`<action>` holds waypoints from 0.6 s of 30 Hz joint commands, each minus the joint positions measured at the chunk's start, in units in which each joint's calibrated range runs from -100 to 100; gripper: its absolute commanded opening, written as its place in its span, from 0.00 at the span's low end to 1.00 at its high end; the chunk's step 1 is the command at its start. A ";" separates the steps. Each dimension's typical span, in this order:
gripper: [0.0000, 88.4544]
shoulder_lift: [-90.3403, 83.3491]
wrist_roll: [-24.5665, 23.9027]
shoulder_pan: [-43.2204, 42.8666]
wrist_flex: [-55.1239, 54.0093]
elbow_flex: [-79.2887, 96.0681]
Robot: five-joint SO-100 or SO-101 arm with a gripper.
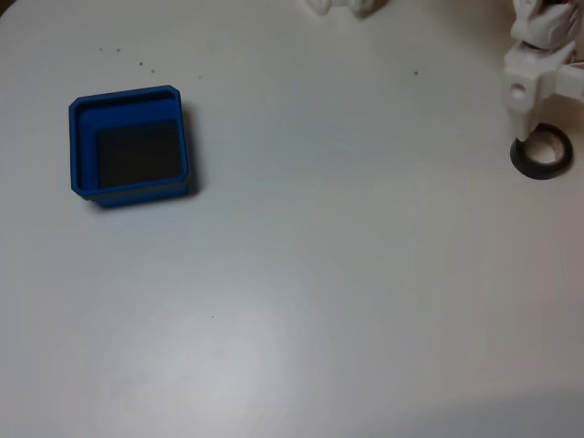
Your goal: Pick the black tape roll and drop it in the blue box
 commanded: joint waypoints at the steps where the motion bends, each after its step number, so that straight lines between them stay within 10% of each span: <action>1: 0.01 -0.61 -0.33 -0.25 0.37 -3.51; 18: 0.01 -0.69 -0.51 -0.05 0.04 -3.60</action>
